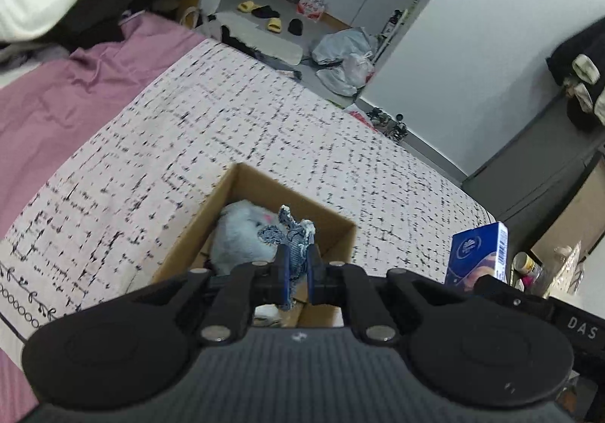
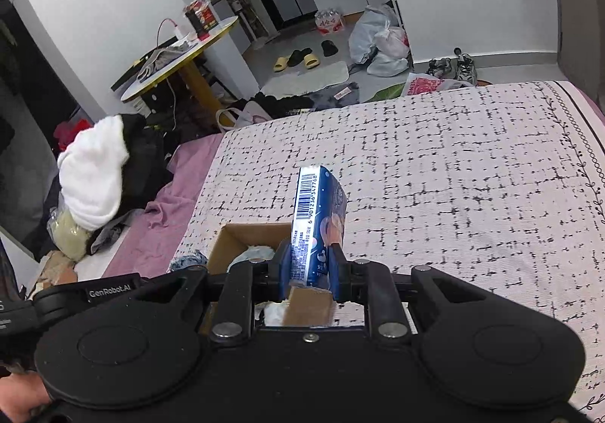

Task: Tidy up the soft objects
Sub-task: 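Carry the milk carton and bunny plush over the box with both tools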

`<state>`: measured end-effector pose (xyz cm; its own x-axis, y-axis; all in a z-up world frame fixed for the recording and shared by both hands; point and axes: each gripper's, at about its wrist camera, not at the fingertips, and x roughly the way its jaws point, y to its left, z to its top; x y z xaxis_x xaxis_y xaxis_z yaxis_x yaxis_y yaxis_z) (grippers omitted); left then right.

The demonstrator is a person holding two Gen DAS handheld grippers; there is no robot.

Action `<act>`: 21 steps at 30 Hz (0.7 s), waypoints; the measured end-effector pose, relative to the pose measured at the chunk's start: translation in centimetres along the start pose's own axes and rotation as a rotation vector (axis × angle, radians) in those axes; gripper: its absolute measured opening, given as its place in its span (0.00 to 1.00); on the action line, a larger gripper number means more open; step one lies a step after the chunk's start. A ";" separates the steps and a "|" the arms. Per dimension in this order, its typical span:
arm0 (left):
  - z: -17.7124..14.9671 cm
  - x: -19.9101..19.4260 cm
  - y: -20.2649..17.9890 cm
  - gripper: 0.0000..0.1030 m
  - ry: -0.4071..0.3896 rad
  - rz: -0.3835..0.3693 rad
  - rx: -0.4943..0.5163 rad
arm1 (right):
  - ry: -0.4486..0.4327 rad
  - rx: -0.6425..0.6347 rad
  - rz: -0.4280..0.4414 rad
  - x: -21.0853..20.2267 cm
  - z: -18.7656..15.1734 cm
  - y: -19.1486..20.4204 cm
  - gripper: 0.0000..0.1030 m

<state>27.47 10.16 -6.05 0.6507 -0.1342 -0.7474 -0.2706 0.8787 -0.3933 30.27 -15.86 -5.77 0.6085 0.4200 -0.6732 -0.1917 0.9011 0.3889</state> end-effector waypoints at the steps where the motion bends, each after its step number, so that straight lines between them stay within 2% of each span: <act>1: 0.1 0.1 0.5 0.07 0.004 0.001 -0.012 | 0.003 -0.006 -0.002 0.2 -0.1 0.4 0.20; 14: -0.8 3.3 4.9 0.08 0.092 -0.016 -0.136 | 0.069 -0.067 -0.020 3.6 -0.7 4.6 0.20; 21: -1.1 4.9 5.7 0.11 0.153 -0.043 -0.179 | 0.090 -0.096 -0.031 4.7 -0.6 6.2 0.20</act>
<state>28.35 14.00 -12.49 0.5531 -0.2495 -0.7949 -0.3750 0.7774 -0.5050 31.49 -8.21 -6.84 0.5448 0.3958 -0.7393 -0.2496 0.9182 0.3077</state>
